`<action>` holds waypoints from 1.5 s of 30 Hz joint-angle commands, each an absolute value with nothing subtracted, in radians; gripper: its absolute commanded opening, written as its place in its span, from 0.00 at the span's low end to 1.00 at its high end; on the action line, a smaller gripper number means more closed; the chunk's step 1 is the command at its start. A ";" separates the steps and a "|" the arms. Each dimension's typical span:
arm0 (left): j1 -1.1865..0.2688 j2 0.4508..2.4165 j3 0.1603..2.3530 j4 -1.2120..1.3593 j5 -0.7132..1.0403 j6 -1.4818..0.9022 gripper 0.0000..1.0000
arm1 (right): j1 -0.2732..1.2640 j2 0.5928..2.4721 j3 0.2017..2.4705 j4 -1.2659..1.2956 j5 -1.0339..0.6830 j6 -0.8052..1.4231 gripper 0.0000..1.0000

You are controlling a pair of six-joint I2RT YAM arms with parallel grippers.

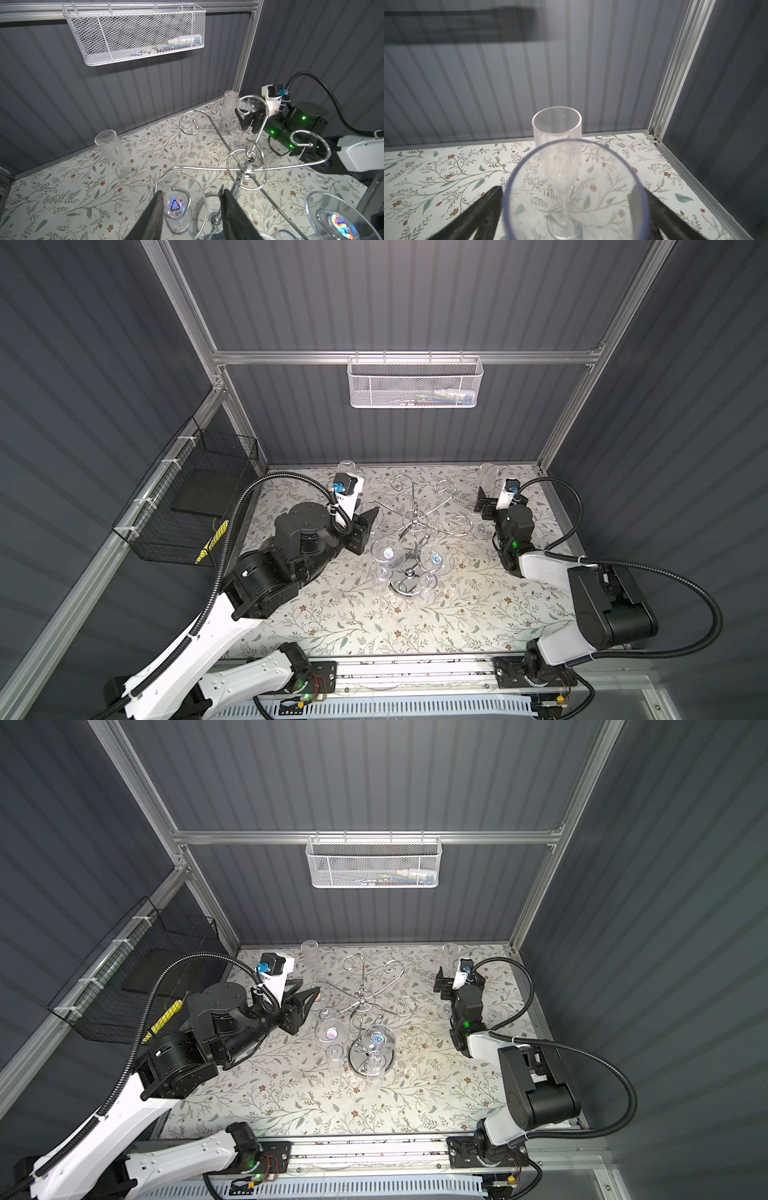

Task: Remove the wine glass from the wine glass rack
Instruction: 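Lower the flute glass upright onto the table and open the right gripper, then raise the open right gripper off the standing glass and withdraw it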

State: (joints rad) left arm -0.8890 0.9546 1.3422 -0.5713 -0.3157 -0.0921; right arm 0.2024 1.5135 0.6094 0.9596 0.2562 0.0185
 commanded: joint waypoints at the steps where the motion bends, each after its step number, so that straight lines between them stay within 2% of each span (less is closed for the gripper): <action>1: -0.889 0.929 1.330 -0.542 -0.330 -0.112 0.47 | 0.199 1.442 0.600 0.952 0.256 0.016 0.99; 12: -0.890 0.913 1.354 -0.566 -0.313 -0.163 0.49 | 0.199 1.261 0.608 0.771 0.289 -0.015 0.99; 20: -0.890 0.863 1.323 -0.588 -0.323 -0.222 0.51 | 0.198 1.035 0.607 0.564 0.354 0.036 0.99; 28: -0.891 0.821 1.291 -0.615 -0.355 -0.290 0.53 | 0.199 0.865 0.711 0.172 0.378 0.178 0.99; 35: -0.889 0.764 1.243 -0.644 -0.385 -0.371 0.54 | 0.199 0.746 0.832 -0.165 0.226 0.382 0.99; 45: -0.889 0.699 1.183 -0.650 -0.391 -0.425 0.55 | 0.199 0.628 0.968 -0.446 -0.262 0.653 0.99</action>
